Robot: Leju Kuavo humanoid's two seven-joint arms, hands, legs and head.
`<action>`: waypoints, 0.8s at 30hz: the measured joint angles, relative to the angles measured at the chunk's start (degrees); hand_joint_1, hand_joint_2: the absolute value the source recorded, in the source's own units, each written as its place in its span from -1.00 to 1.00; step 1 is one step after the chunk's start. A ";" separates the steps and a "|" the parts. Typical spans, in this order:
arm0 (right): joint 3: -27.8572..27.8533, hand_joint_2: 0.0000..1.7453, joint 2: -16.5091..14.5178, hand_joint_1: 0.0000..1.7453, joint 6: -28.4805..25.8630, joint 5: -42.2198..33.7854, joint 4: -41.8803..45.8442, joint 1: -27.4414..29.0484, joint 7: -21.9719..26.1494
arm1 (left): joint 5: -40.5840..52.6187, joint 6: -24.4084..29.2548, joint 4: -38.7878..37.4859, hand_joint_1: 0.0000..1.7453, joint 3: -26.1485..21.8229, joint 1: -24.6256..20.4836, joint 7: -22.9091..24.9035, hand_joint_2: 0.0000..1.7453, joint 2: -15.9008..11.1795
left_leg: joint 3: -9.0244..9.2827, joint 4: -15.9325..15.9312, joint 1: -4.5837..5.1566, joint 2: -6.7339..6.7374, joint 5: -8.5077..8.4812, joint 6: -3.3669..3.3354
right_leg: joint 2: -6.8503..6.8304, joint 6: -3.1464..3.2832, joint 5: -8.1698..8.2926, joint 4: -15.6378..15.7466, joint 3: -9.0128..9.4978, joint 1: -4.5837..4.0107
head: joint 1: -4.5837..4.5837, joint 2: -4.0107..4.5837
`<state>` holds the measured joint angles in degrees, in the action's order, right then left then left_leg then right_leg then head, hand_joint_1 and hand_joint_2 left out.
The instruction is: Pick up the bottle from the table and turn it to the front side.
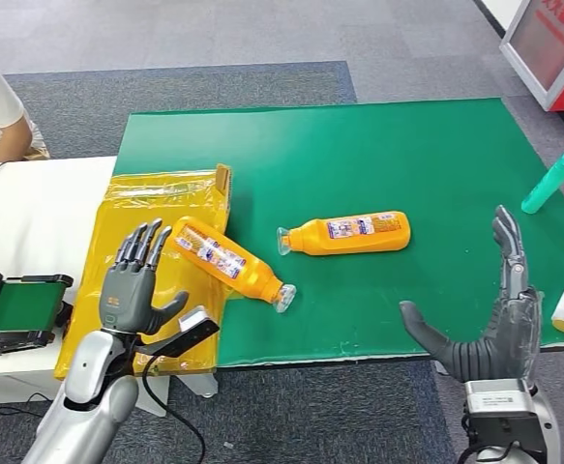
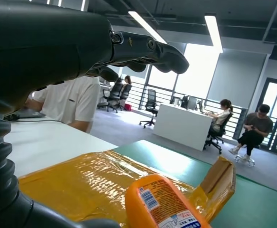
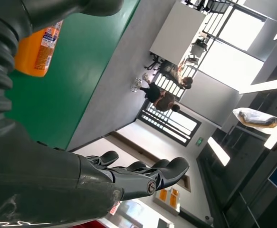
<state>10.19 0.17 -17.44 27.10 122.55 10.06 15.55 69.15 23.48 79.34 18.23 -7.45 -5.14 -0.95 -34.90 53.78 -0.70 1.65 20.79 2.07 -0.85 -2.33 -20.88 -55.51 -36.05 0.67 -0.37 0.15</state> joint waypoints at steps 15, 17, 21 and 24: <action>1.40 1.00 0.29 -1.00 8.77 -12.76 -3.26 0.46 -0.54 | -56.22 -20.09 11.39 -1.00 -5.42 7.85 -11.53 1.00 3.56 | -0.03 0.00 0.00 0.00 0.08 -0.05 | 0.00 0.00 -0.04 0.00 0.01 0.00 | 0.00 0.00; 2.12 1.00 0.65 -1.00 11.41 -17.02 -5.03 0.07 -1.21 | -64.85 -23.50 13.35 -1.00 -6.15 9.70 -11.52 1.00 3.51 | -0.03 0.00 0.00 0.00 0.09 -0.04 | 0.00 0.00 -0.06 0.00 0.01 -0.01 | 0.00 0.00; 3.54 1.00 1.05 -1.00 14.75 -25.02 -9.47 -1.02 -2.98 | -76.64 -27.60 16.88 -1.00 -7.23 13.63 -10.79 -0.50 2.66 | -0.03 0.00 -0.01 0.00 0.09 -0.04 | 0.00 -0.01 -0.08 0.00 0.01 -0.01 | 0.01 0.00; 4.60 1.00 1.10 -1.00 14.63 -27.55 -12.44 -1.66 -4.58 | -79.03 -26.40 19.20 -1.00 -7.80 16.05 -9.85 1.00 1.95 | -0.03 0.00 -0.01 0.00 0.10 -0.04 | -0.01 -0.02 -0.09 0.00 0.01 -0.01 | 0.01 0.00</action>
<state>14.79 1.28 -2.81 -0.45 110.10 8.41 10.97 -9.87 -2.92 98.54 10.43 8.61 -14.99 1.00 -34.93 53.78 -0.71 1.65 20.89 2.02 -0.86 -2.36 -20.97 -55.52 -36.04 0.66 -0.37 0.15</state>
